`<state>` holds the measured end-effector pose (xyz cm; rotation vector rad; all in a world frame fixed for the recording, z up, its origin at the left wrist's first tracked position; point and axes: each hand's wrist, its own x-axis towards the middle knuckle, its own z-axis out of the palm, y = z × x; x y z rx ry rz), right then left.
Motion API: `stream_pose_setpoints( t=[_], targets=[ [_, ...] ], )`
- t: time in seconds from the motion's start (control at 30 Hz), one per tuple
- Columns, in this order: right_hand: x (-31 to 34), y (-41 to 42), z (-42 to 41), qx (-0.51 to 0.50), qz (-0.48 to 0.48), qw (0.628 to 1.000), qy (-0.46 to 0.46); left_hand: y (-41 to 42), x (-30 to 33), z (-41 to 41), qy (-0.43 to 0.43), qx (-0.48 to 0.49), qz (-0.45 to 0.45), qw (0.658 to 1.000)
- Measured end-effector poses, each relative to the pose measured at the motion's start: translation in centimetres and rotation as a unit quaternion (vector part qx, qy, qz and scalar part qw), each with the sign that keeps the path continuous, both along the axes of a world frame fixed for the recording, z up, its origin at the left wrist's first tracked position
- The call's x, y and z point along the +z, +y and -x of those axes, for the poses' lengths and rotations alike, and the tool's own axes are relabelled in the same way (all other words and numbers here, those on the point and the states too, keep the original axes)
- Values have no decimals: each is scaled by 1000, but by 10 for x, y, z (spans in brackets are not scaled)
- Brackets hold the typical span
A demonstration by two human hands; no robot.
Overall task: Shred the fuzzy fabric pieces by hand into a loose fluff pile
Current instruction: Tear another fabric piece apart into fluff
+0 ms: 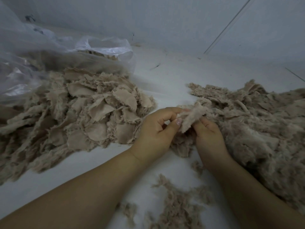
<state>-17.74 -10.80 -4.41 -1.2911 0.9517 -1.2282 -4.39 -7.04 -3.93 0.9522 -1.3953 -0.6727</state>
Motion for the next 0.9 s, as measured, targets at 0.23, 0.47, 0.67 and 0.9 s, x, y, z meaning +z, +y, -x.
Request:
stream_pose_setpoints(
  t=[0.23,0.47,0.67,0.9],
  targets=[
    [-1,0,4,27,23,999,-14,-7,-9,-8,-179,146,84,969],
    [-4,-1,4,30,28,999,34,-8,-13,-7,-106,121,15,987],
    [-8,-4,4,28,46,996,73,-9,-9,-5,25,116,-69,991],
    [-9,-4,3,22,44,998,44,-13,-5,-5,90,46,-195,976]
  ],
)
